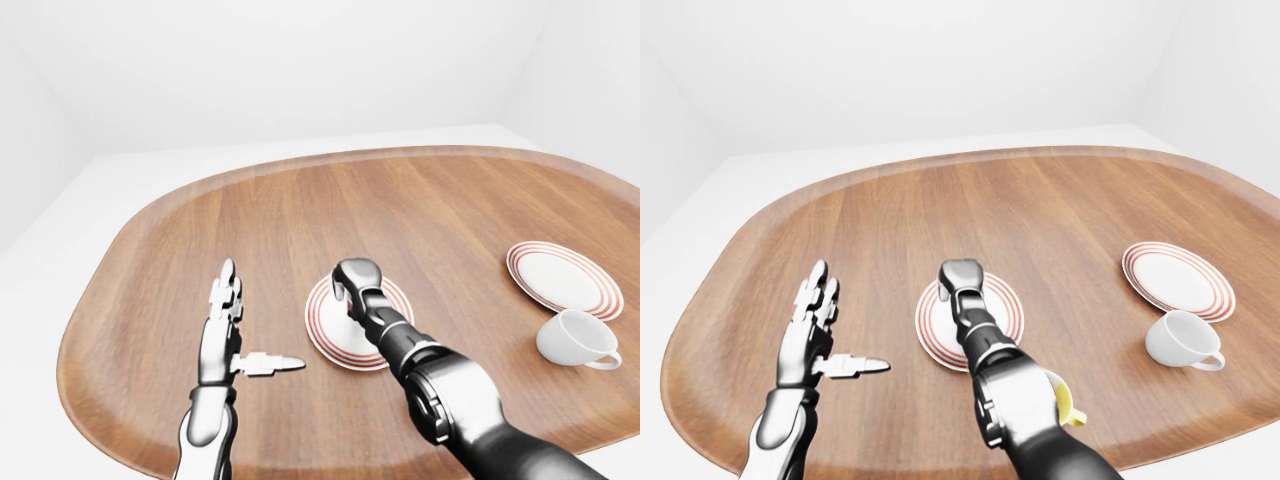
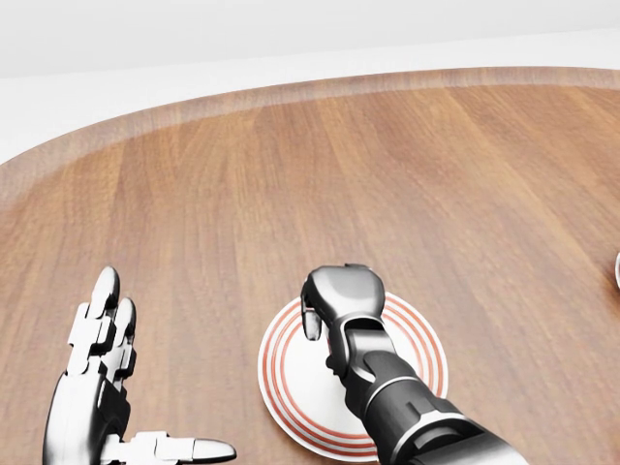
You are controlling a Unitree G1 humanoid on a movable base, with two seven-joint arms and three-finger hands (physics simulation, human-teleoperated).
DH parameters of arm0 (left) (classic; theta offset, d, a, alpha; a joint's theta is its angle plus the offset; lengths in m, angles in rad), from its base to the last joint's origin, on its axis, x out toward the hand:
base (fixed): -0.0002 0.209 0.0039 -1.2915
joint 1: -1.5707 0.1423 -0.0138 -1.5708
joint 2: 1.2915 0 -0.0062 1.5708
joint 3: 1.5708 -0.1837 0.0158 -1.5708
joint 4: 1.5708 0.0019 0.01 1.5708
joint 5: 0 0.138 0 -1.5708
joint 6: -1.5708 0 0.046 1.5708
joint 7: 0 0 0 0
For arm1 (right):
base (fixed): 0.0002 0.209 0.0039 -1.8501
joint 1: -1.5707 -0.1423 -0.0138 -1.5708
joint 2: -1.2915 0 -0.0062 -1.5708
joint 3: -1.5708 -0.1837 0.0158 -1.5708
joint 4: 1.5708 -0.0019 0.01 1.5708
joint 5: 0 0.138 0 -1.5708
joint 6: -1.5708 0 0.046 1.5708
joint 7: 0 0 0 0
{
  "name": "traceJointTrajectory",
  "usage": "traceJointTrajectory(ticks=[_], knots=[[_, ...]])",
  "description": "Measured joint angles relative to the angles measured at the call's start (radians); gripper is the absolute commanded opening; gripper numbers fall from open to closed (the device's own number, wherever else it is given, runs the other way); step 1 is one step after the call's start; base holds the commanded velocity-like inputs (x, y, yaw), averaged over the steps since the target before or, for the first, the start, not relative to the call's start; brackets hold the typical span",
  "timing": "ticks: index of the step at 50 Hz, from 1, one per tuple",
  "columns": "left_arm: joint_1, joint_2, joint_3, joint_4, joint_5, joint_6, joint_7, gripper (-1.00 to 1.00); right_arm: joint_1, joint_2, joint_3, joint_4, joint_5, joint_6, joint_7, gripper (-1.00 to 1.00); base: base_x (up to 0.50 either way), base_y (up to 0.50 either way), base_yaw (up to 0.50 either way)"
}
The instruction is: Put the red mug on the left plate.
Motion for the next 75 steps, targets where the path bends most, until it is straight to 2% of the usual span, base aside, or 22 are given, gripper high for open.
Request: traceJointTrajectory(ticks=[22,23,24,25,55,61,75], knots=[[0.023,0.000,0.006,-0.006,-0.013,0.000,-0.011,1.00,0.014,0.011,-0.023,0.001,0.003,0.000,-0.008,-1.00,0.00,0.00,0.00],[0.024,0.000,0.007,-0.007,-0.013,0.000,-0.011,1.00,0.015,0.011,-0.023,0.001,0.003,0.000,-0.009,-0.73,0.00,0.00,0.00],[0.024,0.000,0.007,-0.007,-0.013,0.000,-0.012,1.00,0.015,0.011,-0.024,0.001,0.004,0.000,-0.013,0.06,0.00,0.00,0.00],[0.024,0.000,0.007,-0.007,-0.014,0.000,-0.012,1.00,0.015,0.011,-0.024,0.002,0.004,0.000,-0.014,1.00,0.00,0.00,0.00],[0.030,-0.001,0.009,-0.006,-0.013,0.000,-0.014,1.00,0.017,0.010,-0.021,0.006,-0.017,0.000,-0.012,1.00,0.00,0.00,0.00],[0.027,-0.001,0.009,-0.005,-0.012,0.000,-0.013,1.00,-0.029,0.005,-0.033,0.001,0.044,0.000,0.057,1.00,0.00,0.00,0.00],[0.017,-0.002,0.004,-0.001,-0.005,0.000,-0.005,1.00,-0.241,-0.052,0.013,-0.068,0.392,0.000,0.325,1.00,0.00,0.00,0.00]])
